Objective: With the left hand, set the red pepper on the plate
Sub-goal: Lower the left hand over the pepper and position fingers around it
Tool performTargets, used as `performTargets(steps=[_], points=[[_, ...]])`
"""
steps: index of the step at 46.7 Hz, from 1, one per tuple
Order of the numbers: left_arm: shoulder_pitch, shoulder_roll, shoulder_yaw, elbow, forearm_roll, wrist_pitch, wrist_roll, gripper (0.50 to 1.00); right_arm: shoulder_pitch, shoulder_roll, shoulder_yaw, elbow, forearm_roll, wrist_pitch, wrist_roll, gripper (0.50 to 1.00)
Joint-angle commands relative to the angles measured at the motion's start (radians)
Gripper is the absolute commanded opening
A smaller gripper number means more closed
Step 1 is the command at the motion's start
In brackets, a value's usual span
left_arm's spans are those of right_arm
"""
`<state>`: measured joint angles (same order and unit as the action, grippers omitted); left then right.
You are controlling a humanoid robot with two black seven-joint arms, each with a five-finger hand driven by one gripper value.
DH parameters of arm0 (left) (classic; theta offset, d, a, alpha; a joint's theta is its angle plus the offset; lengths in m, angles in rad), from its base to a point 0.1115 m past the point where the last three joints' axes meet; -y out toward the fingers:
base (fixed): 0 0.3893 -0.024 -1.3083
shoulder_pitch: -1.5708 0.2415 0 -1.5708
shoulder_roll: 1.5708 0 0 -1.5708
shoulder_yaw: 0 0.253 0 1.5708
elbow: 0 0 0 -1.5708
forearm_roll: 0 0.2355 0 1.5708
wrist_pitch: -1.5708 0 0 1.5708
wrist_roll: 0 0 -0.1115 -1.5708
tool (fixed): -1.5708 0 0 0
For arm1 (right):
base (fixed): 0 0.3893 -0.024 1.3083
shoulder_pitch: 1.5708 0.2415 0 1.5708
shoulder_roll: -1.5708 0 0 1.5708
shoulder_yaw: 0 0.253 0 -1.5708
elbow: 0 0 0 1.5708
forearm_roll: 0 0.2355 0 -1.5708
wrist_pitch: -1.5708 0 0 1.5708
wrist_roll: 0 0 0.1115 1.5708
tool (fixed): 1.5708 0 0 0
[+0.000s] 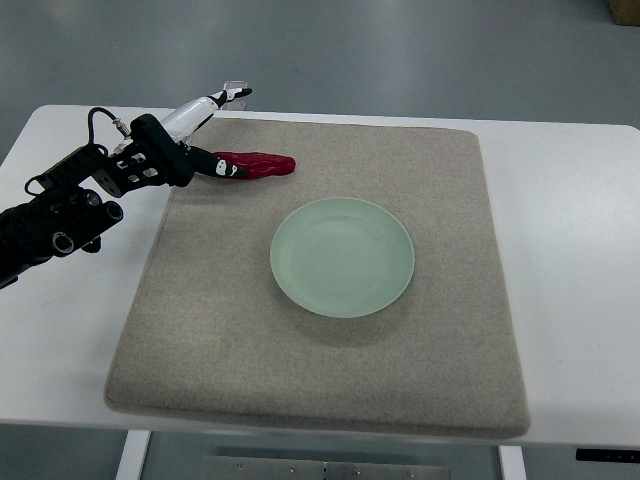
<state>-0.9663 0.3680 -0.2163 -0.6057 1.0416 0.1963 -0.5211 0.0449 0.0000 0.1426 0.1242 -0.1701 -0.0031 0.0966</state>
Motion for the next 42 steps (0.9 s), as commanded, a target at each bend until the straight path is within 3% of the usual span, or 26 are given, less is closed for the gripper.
performTargets(steps=[1,23,42], points=[[-0.011,0.009,0.021,0.001,0.000,0.000,0.001,0.979,0.001,0.000,0.000,0.000,0.000,0.000,0.000,0.932],[-0.026,0.032,0.081,0.003,0.005,0.002,-0.001,0.969,0.001,0.000,0.000,0.000,0.000,0.000,0.000,0.932],[-0.046,0.029,0.124,0.015,0.005,0.003,-0.001,0.919,0.001,0.000,0.000,0.000,0.000,0.000,0.000,0.932]])
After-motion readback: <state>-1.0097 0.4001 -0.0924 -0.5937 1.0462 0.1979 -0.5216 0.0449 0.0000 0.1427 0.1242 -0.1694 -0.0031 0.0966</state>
